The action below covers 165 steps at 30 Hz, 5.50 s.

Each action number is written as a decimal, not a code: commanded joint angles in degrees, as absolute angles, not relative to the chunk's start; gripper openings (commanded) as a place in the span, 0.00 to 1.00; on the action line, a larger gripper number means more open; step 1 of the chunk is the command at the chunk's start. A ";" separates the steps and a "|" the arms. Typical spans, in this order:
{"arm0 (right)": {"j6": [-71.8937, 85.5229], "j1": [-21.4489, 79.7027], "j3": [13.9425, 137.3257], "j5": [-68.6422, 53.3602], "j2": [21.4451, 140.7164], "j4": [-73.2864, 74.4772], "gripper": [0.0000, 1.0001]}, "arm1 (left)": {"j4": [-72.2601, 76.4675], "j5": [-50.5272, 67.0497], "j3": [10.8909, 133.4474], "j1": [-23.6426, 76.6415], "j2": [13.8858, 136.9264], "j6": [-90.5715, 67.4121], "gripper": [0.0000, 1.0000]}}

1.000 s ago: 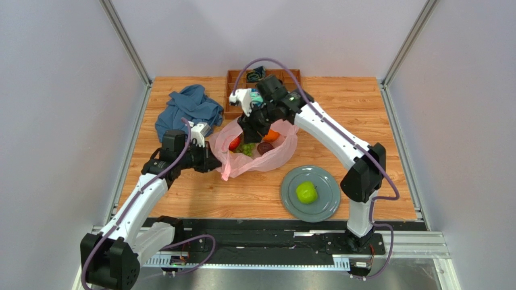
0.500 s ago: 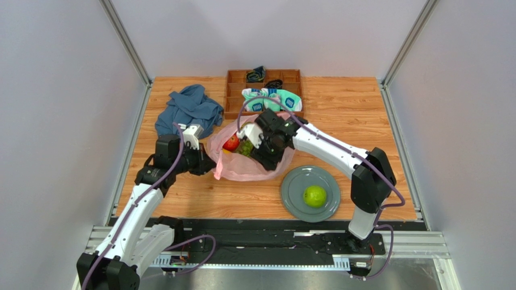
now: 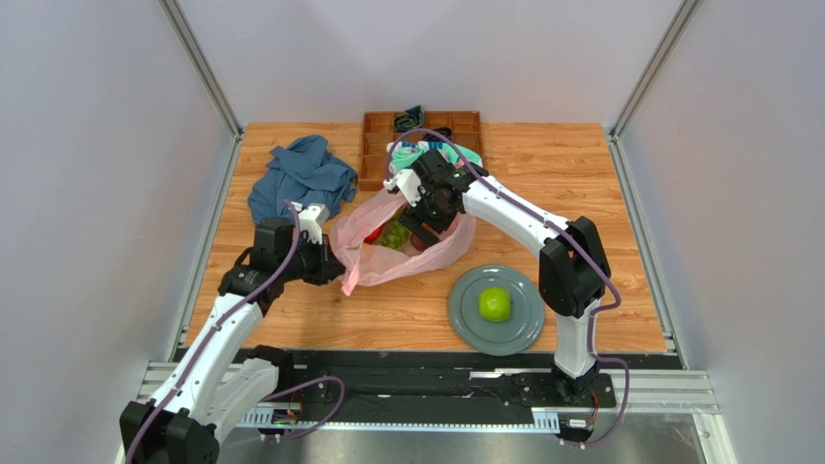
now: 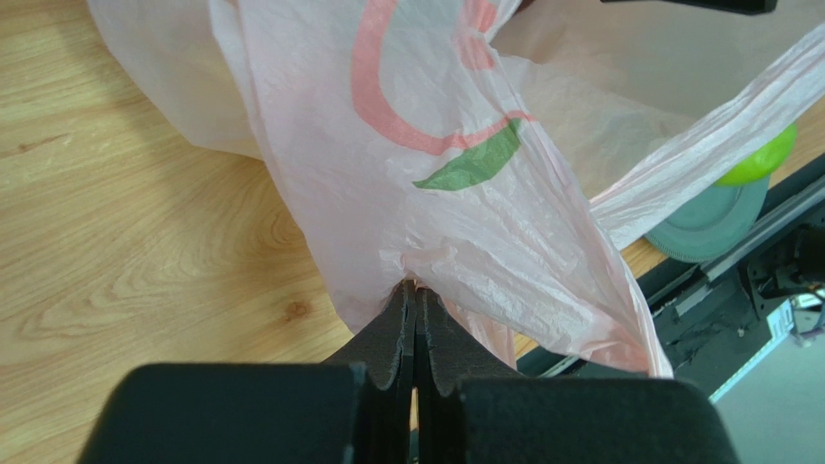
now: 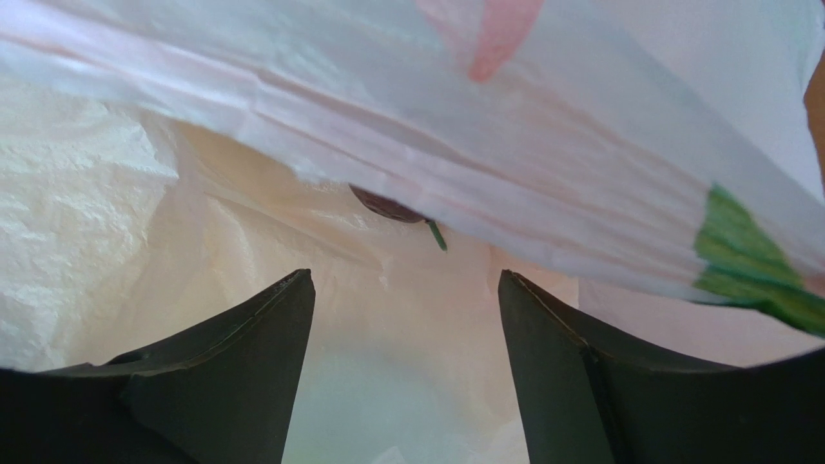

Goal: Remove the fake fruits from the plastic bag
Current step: Adjust the plastic bag at the center of the board, then take out the fake fruit from the plastic bag, then place the fake fruit on the plate.

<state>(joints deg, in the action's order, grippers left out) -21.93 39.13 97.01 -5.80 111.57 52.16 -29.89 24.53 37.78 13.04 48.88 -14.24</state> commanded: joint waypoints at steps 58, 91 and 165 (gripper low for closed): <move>-21.27 34.37 129.73 -7.03 136.68 56.60 0.50 | -26.19 40.96 36.74 26.37 61.87 -8.79 0.00; -23.92 35.42 113.55 -42.10 106.34 67.50 0.57 | -21.00 34.53 51.07 20.14 65.22 -5.98 0.00; -40.93 40.07 108.21 -35.35 94.66 51.77 1.00 | 29.36 80.06 59.24 5.89 91.85 -68.11 0.00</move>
<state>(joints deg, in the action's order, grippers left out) -30.55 36.51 114.24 -38.22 97.25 58.26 23.44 75.35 56.84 5.34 93.43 -64.12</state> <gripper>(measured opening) 0.996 0.688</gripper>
